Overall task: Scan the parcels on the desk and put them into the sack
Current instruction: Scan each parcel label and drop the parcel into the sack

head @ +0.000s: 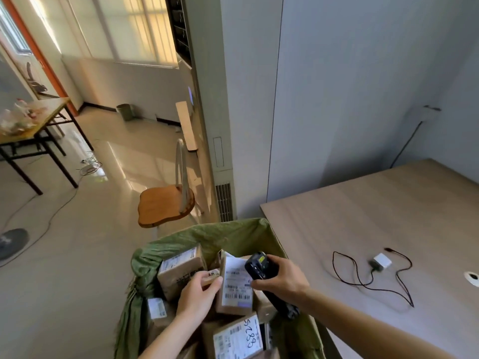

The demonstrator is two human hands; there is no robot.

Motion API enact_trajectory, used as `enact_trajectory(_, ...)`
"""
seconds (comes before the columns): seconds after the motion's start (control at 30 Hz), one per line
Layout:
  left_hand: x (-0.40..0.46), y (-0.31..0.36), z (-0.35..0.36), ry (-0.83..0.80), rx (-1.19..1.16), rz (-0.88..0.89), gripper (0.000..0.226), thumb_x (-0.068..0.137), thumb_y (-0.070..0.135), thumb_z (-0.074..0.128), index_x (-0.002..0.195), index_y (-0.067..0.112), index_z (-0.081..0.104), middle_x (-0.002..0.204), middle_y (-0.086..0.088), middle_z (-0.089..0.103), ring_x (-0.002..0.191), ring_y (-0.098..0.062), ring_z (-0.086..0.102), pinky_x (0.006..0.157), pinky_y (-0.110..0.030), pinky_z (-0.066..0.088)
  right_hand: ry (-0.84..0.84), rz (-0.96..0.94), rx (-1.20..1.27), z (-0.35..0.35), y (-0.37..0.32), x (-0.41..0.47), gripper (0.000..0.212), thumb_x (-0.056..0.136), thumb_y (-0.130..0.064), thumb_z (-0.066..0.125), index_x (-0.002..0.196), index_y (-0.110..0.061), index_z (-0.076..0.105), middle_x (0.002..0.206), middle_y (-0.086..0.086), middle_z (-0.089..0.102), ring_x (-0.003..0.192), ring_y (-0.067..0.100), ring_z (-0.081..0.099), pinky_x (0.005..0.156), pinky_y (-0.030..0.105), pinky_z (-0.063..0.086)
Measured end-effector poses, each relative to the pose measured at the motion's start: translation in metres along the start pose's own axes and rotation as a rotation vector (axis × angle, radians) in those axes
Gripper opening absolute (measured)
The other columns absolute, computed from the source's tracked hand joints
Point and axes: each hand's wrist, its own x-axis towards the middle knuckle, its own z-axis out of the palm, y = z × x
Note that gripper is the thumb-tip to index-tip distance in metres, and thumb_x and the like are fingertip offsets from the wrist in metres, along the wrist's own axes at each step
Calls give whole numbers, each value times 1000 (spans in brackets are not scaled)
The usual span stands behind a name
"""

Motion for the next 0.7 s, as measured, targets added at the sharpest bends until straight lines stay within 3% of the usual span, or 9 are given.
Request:
enact_trajectory(0.17,0,9,-23,28,98,100,49,93,55,58,135,29,56,138,5,57,128,-18,52,101,-34,45,53,29,-55,-20,2,-29,55,59,-54,88,108,-42,66,92,-16,72,84,-1,67,76,18,57)
enact_trajectory(0.27,-8,26,-34,-33,72,211,45,94,51,60,133,30,57,137,4,58,127,-18,53,106,-40,45,104,19,-94,-39,-6,-57,68,61,-54,89,124,-41,66,100,-16,72,86,-2,65,67,8,48)
enact_trajectory(0.37,-27,51,-41,-55,85,346,43,96,48,58,134,29,57,137,3,58,127,-18,53,101,-33,44,209,16,-104,-59,-15,-101,80,68,-51,90,140,-38,58,106,-16,65,92,2,62,64,3,40)
enact_trajectory(0.47,-55,77,-34,-93,80,453,43,97,51,54,133,29,58,137,2,59,125,-18,54,102,-37,46,318,56,-107,-77,-14,-153,88,68,-53,89,146,-32,55,107,-12,67,92,5,64,73,9,49)
enact_trajectory(0.6,-102,106,-12,-181,95,577,44,97,54,52,131,26,60,133,2,61,121,-18,57,101,-36,47,441,125,-118,-103,-5,-232,83,63,-56,88,138,-34,61,102,-13,71,88,3,67,67,8,47)
enact_trajectory(0.7,-144,136,12,-254,114,684,48,97,54,51,133,23,59,134,-1,62,122,-20,58,102,-36,47,567,199,-90,-122,9,-296,85,58,-55,88,134,-30,62,99,-13,70,90,5,69,81,21,58)
